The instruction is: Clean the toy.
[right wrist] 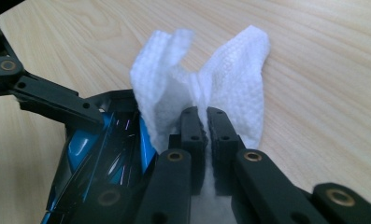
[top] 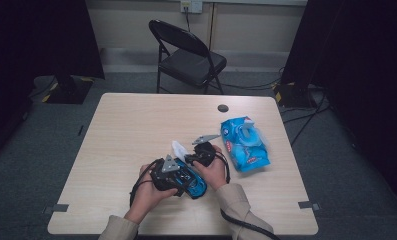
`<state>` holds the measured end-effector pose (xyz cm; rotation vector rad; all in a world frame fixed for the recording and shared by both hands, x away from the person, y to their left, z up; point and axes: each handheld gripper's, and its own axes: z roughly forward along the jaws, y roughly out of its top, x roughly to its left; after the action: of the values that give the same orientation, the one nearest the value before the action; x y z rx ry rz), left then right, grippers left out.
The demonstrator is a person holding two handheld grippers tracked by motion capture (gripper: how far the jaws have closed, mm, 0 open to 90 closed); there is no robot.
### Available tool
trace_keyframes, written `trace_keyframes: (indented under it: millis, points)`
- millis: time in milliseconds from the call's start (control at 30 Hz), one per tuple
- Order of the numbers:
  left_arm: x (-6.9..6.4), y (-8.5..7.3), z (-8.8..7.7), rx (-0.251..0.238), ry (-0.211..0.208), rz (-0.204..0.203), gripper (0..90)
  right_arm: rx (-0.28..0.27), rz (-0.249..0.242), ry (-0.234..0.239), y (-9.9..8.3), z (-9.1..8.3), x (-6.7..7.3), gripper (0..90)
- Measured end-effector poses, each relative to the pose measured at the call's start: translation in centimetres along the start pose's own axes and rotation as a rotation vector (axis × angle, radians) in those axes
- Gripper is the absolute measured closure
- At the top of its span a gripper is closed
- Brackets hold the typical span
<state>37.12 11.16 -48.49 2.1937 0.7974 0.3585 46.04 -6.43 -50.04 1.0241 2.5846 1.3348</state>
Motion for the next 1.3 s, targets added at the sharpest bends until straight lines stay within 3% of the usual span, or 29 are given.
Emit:
trace_keyframes:
  millis: [233, 600, 767, 1300]
  points:
    - [0.0, 0.0, 0.0, -0.004, 0.0, -0.001, 15.0, 0.015, 0.025, 0.018, -0.1, 0.3, -0.3, 87.7]
    - [0.1, -0.1, 0.0, -0.004, 0.001, -0.005, 15.1, 0.039, -0.028, 0.006, -0.1, 0.0, -0.1, 87.8]
    - [0.0, -0.1, 0.0, -0.004, 0.001, -0.008, 15.0, 0.022, -0.02, 0.015, -0.5, -0.1, -0.2, 87.8]
    - [0.1, 0.1, 0.0, 0.006, 0.002, -0.001, 15.1, 0.035, -0.059, 0.027, -1.1, -1.1, -0.2, 87.8]
